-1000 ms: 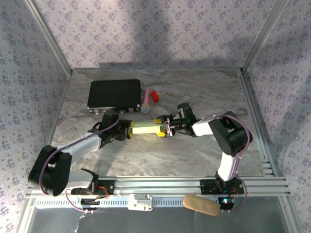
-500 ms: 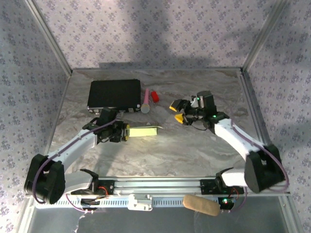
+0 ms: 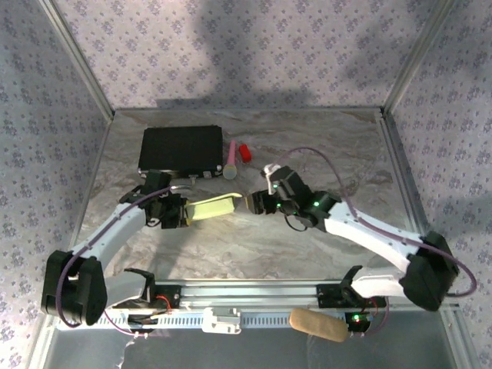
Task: Fold the paper box
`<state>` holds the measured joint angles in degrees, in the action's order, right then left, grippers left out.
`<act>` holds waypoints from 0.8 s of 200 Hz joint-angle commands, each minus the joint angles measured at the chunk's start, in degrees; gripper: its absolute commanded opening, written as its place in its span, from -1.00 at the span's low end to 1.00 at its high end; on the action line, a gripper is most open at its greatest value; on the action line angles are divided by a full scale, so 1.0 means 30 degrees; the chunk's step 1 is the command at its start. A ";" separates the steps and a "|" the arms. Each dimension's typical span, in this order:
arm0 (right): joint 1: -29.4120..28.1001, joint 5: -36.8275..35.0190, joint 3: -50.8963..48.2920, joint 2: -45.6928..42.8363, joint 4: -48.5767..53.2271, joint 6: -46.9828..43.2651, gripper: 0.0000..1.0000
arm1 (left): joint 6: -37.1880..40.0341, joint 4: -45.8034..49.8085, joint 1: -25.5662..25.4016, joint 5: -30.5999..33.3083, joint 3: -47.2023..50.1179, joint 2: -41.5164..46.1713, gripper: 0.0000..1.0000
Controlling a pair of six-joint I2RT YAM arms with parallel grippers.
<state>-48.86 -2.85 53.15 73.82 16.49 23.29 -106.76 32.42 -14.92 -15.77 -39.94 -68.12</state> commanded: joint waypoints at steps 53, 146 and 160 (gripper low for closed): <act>-0.1072 -0.0901 0.4898 0.5279 0.1133 -0.2389 0.40 | 0.2405 0.2847 0.2177 -0.0548 -0.1874 -0.2134 -0.16; -0.0939 -0.0253 0.9178 0.9177 0.2470 -0.3021 0.24 | 0.3883 0.2290 0.2922 -0.1203 -0.2599 -0.3468 0.01; -0.0935 -0.0300 0.8978 0.9234 0.2315 -0.2824 0.24 | 0.4210 0.2324 0.2951 -0.1216 -0.2792 -0.3693 0.04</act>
<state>-51.88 -4.10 79.24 100.95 22.02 15.33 -96.49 36.40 -6.55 -19.44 -46.54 -77.71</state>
